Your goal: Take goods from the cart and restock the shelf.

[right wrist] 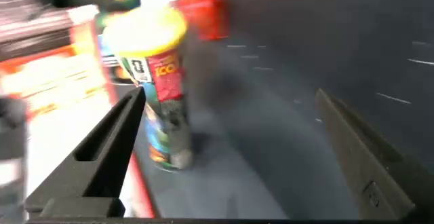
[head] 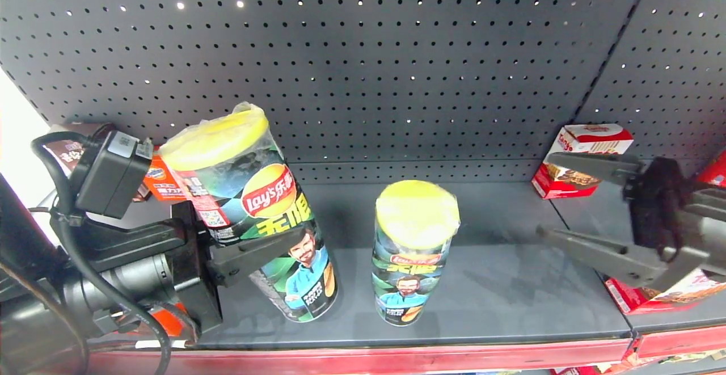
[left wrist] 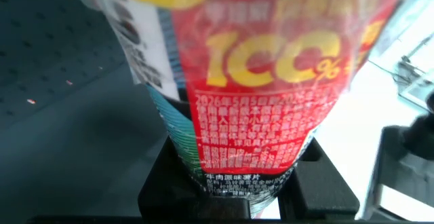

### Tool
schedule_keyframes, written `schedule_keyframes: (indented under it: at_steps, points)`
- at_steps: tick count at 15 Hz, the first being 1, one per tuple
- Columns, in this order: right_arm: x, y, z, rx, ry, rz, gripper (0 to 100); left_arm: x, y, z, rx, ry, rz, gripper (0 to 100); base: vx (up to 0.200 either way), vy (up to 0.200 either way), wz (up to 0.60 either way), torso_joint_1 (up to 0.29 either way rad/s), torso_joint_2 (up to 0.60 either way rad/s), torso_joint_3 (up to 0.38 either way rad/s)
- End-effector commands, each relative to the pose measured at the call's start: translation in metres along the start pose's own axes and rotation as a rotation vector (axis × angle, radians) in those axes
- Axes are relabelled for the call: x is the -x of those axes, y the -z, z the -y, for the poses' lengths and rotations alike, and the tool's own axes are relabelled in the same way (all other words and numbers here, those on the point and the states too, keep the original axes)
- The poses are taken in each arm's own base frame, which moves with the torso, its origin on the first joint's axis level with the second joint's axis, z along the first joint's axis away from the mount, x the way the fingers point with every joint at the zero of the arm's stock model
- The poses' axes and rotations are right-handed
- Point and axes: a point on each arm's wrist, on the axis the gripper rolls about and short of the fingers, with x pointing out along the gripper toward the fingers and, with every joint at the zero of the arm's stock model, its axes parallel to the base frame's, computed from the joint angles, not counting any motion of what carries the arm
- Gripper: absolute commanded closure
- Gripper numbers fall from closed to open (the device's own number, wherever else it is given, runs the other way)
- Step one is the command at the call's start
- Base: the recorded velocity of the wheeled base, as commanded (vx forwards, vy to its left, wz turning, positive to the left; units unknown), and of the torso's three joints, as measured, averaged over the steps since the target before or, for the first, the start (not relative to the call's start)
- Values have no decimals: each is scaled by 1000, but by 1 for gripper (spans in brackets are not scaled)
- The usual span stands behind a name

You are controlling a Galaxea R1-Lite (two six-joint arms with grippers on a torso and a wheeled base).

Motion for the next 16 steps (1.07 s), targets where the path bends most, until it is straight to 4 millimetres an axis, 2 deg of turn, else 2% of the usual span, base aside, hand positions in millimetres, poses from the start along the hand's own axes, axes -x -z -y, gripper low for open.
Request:
schedule_keyframes:
  at_steps: [1, 4, 6, 9, 10, 11, 12, 14, 16]
  points:
    - [75, -28, -40, 23, 305, 62, 0, 2, 1, -2, -2, -14, 4, 100, 0, 0, 0, 0, 0, 0]
    - [116, -15, -74, -42, 583, 18, 0, 4, -1, -1, -9, -13, 13, 100, 0, 0, 0, 0, 0, 0]
    - [136, 1, -97, -85, 718, -51, 0, 3, -1, -1, -14, -12, 12, 100, 0, 0, 0, 0, 0, 0]
    - [163, 52, -135, -112, 877, -138, 0, 4, 0, 0, -25, -12, 9, 100, 0, 0, 0, 0, 0, 0]
    - [165, 56, -138, -111, 889, -139, 0, 4, 0, 0, -25, -12, 9, 100, 0, 0, 0, 0, 0, 0]
    - [175, 87, -154, -134, 963, -215, 0, 6, 5, 1, -12, -9, -8, 100, 0, 0, 0, 0, 0, 0]
    - [176, 94, -154, -143, 1032, -254, 0, 7, 8, 2, -6, -5, -18, 100, 0, 0, 0, 0, 0, 0]
    - [174, 113, -155, -177, 1028, -299, 0, 7, 9, 3, -3, -2, -20, 100, 0, 0, 0, 0, 0, 0]
    - [173, 111, -156, -186, 951, -265, 0, 6, 9, 3, -5, 4, -20, 100, 0, 0, 0, 0, 0, 0]
